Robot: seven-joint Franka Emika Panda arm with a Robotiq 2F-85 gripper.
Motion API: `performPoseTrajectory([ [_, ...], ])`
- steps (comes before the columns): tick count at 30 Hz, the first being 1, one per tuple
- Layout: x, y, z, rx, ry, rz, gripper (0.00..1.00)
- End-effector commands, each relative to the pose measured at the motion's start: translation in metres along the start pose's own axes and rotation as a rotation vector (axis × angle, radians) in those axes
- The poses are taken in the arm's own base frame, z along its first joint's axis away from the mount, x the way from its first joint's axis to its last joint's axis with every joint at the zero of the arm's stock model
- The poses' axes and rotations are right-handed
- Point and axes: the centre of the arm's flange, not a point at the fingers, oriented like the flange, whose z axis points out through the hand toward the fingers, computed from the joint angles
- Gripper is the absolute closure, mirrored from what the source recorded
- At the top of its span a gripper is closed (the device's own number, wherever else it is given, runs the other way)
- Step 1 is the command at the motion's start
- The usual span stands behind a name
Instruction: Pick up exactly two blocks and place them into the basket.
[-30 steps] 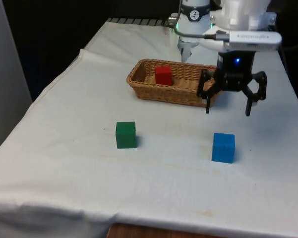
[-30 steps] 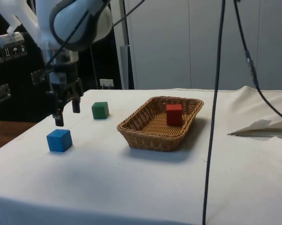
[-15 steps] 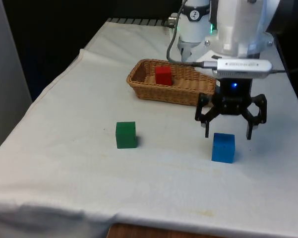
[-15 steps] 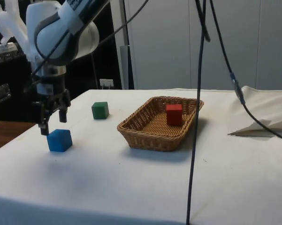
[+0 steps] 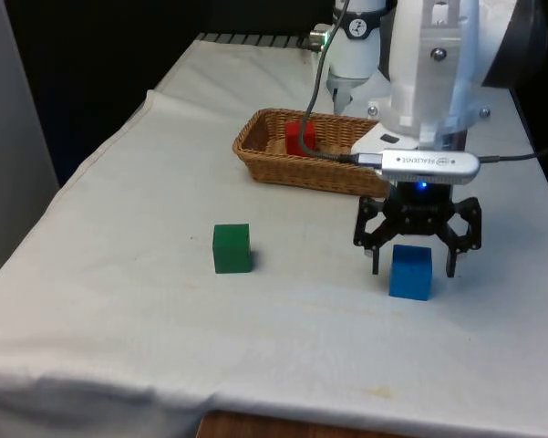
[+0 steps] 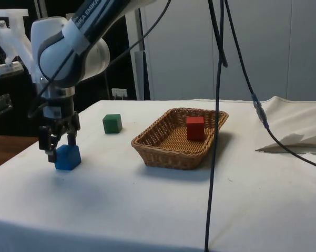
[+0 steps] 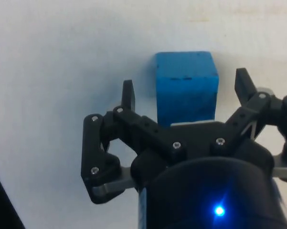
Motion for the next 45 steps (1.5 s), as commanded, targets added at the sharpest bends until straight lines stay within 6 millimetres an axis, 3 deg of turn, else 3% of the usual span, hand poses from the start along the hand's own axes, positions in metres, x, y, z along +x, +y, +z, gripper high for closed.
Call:
performPoseTrajectory([
  [1,0.000,0.000,0.001,0.008,0.001,0.001,0.00],
  [4,0.000,0.000,0.003,0.004,-0.001,0.001,0.03],
  [8,0.000,0.000,0.002,-0.001,-0.001,0.000,0.42],
  [9,0.001,0.000,0.003,0.003,0.000,0.000,0.42],
  [10,0.001,0.000,0.004,0.002,0.000,0.000,0.53],
  [11,0.001,-0.001,0.003,0.002,0.001,-0.001,0.76],
  [13,0.001,0.000,0.004,0.001,0.000,0.000,0.97],
  [21,0.001,0.000,0.004,0.001,0.000,0.000,0.99],
  [27,-0.001,-0.001,-0.018,0.002,0.002,0.009,0.99],
  [28,0.001,-0.001,-0.010,0.004,0.000,0.005,0.99],
  [37,-0.017,-0.002,-0.058,0.012,0.002,0.011,0.99],
  [38,-0.016,-0.002,-0.055,0.019,-0.003,0.009,0.99],
  [45,-0.030,-0.003,-0.083,0.022,0.005,0.010,0.99],
])
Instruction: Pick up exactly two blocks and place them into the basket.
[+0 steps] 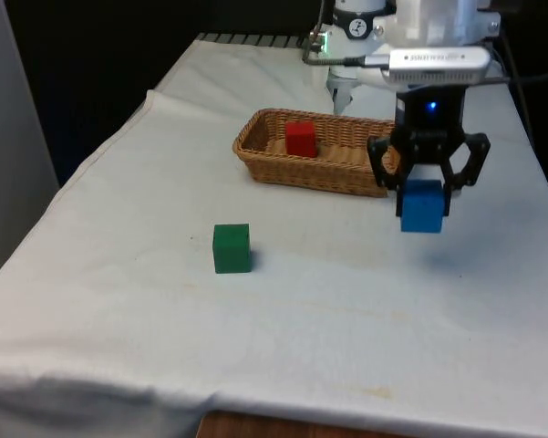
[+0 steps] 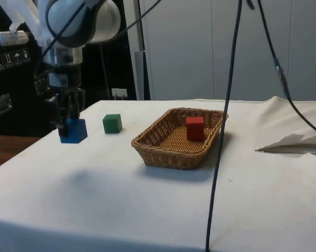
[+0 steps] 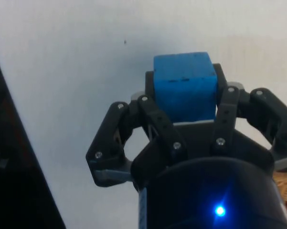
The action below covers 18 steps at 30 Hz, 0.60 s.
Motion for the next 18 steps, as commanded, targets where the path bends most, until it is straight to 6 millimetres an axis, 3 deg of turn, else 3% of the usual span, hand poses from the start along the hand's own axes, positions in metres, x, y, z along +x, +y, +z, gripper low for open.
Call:
performPoseTrajectory([
  [1,-0.006,-0.001,-0.008,-0.004,0.004,0.000,0.99],
  [10,-0.024,0.000,-0.024,0.006,-0.011,-0.007,0.99],
  [18,-0.052,0.003,-0.044,-0.002,-0.018,-0.011,0.99],
])
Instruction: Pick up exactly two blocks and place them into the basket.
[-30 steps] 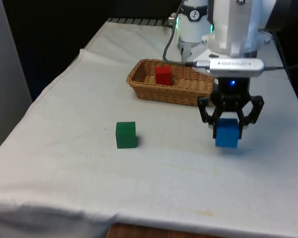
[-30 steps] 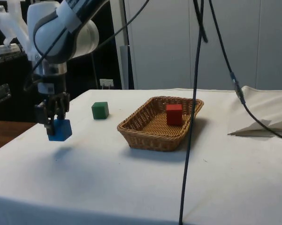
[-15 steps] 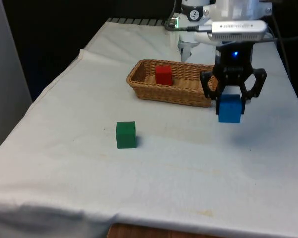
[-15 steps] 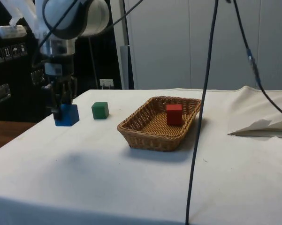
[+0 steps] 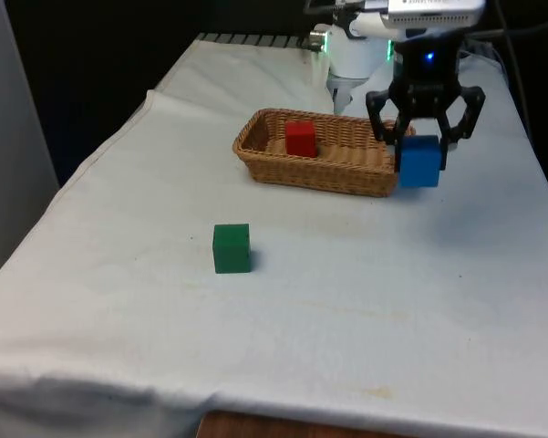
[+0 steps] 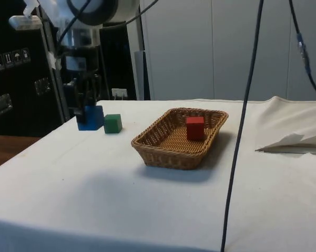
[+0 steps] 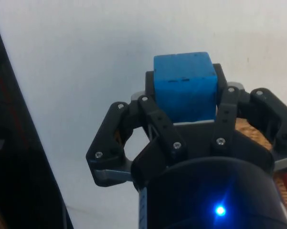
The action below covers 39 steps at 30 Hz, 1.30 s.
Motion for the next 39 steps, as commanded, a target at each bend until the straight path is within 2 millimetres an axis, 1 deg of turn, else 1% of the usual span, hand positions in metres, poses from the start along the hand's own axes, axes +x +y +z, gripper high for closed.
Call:
performPoseTrajectory([
  [1,-0.003,0.001,-0.001,0.000,-0.002,0.000,0.99],
  [7,-0.027,0.006,-0.010,-0.011,-0.001,-0.002,0.99],
  [9,-0.033,0.008,-0.010,-0.011,-0.005,-0.004,0.99],
  [10,-0.032,0.007,-0.009,-0.003,-0.014,-0.005,0.99],
  [17,-0.058,0.015,-0.013,-0.012,-0.013,-0.007,0.99],
  [19,-0.064,0.016,-0.013,-0.011,-0.015,-0.006,0.99],
  [20,-0.061,0.015,-0.011,-0.005,-0.023,-0.005,0.99],
  [22,-0.073,0.019,-0.014,-0.010,-0.017,-0.007,0.99],
  [24,-0.080,0.021,-0.014,-0.009,-0.020,-0.007,0.99],
  [27,-0.089,0.024,-0.014,-0.007,-0.022,-0.006,0.99],
  [28,-0.086,0.023,-0.013,-0.001,-0.031,-0.005,0.99],
  [30,-0.097,0.026,-0.015,-0.007,-0.024,-0.007,0.99],
  [35,-0.113,0.031,-0.012,-0.005,-0.030,-0.005,0.99],
  [36,-0.111,0.029,-0.011,0.000,-0.038,-0.004,0.99],
  [37,-0.119,0.033,-0.011,-0.004,-0.031,-0.006,0.99],
  [39,-0.125,0.036,-0.010,-0.003,-0.033,-0.006,0.99],
])
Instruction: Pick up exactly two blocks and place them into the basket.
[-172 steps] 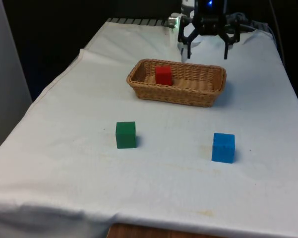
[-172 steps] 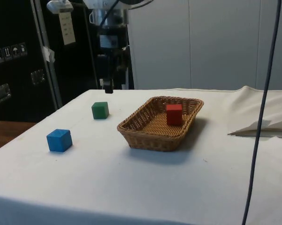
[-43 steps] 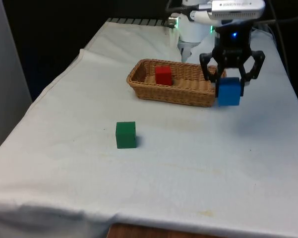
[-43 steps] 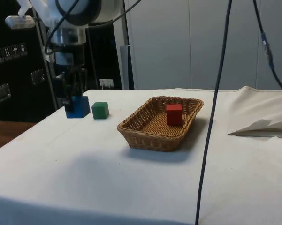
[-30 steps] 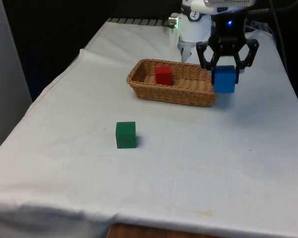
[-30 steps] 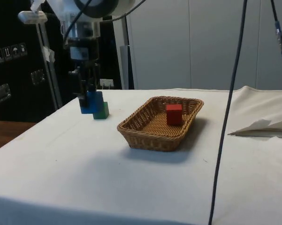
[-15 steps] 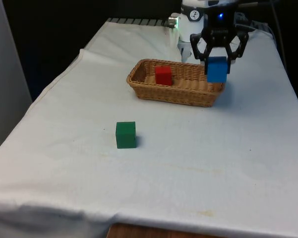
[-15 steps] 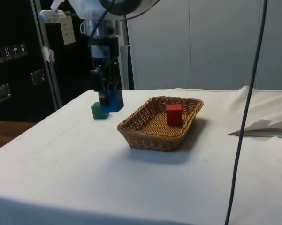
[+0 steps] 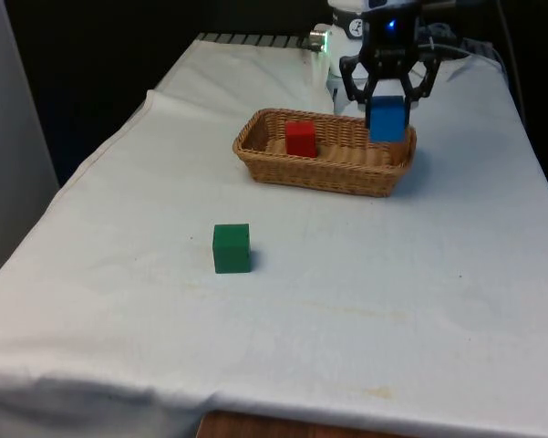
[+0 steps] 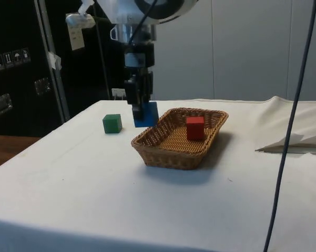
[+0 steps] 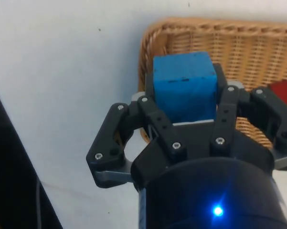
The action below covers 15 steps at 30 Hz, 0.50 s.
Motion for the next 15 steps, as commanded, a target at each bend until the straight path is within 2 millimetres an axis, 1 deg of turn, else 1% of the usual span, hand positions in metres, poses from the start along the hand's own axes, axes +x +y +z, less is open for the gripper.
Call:
performPoseTrajectory([
  [1,-0.005,0.002,0.000,-0.005,0.007,-0.001,0.99],
  [4,-0.014,0.006,0.004,-0.004,0.004,-0.001,0.99],
  [5,-0.012,0.005,0.004,0.001,-0.005,0.000,0.99],
  [7,-0.023,0.010,0.009,-0.004,-0.001,-0.001,0.99],
  [11,-0.036,0.016,0.015,-0.005,-0.006,-0.001,0.99],
  [12,-0.042,0.019,0.019,-0.005,-0.008,-0.001,0.99],
  [13,-0.044,0.022,0.021,-0.005,-0.010,0.000,0.99],
  [14,-0.042,0.018,0.020,-0.001,-0.015,0.000,0.99],
  [15,-0.047,0.025,0.023,-0.005,-0.010,0.002,0.99],
])
